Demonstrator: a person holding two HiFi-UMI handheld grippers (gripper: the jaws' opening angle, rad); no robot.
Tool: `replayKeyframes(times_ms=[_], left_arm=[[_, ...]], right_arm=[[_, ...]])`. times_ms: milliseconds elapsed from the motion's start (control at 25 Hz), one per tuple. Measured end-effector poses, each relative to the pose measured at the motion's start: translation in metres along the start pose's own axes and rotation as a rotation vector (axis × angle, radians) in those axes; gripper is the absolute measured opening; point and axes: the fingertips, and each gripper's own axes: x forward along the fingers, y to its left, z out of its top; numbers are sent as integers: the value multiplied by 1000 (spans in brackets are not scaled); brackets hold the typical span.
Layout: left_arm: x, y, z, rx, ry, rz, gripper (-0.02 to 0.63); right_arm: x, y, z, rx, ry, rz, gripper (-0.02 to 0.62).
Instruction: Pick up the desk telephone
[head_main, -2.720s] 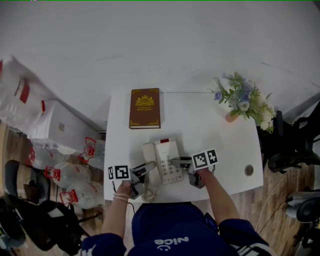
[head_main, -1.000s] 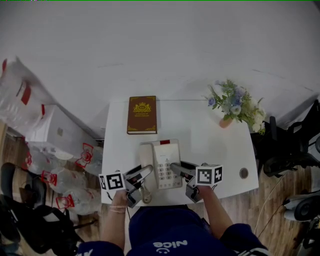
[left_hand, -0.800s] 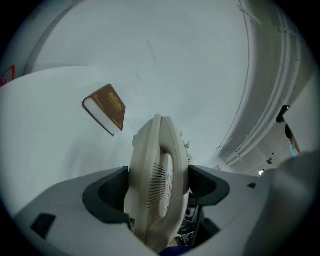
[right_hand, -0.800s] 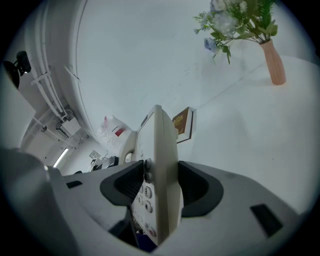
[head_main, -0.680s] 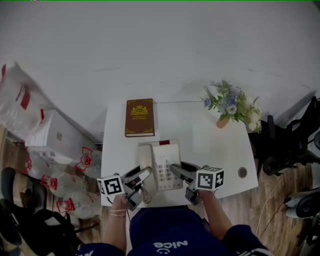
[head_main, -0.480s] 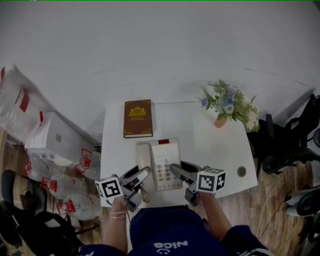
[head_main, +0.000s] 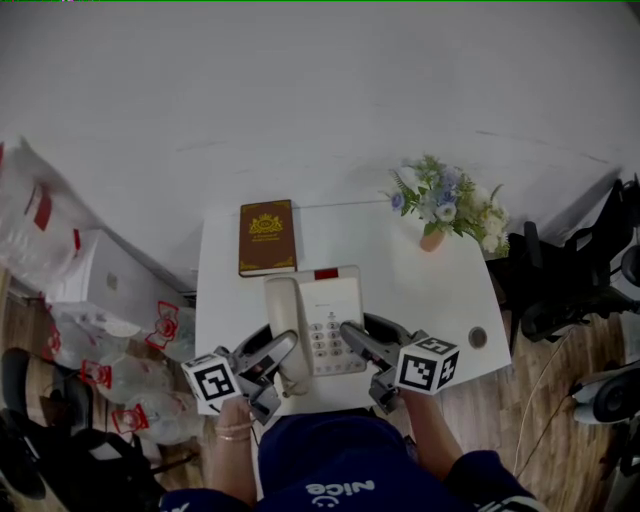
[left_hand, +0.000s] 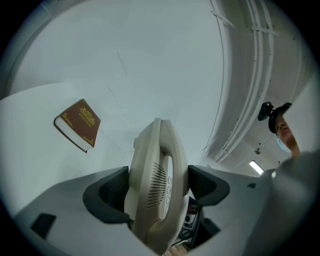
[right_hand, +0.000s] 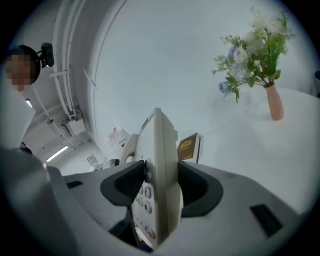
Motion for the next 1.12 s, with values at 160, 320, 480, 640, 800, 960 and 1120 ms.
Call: replayKeyframes(times_ms=[160, 320, 480, 640, 800, 960, 1120], left_arm=[[3, -22, 10, 84, -10, -35, 370], [3, -50, 25, 174, -31, -64, 370], [1, -75, 41, 224, -73, -98, 370], [-4, -98, 52, 268, -104, -134, 370], [-6, -114, 59, 328, -120, -148, 370], [-8, -123, 62, 348, -123, -159, 370], [-10, -133, 66, 355, -132, -174, 370]], right_arm=[[-8, 13, 17, -61, -48, 25, 232], [-15, 31, 36, -111, -105, 63, 232], [-20, 54, 57, -162, -165, 98, 232], [-28, 75, 74, -229, -211, 118, 230], [-33, 87, 85, -260, -242, 144, 232], [-36, 96, 90, -290, -273, 154, 232], [-40, 105, 97, -327, -304, 163, 232]])
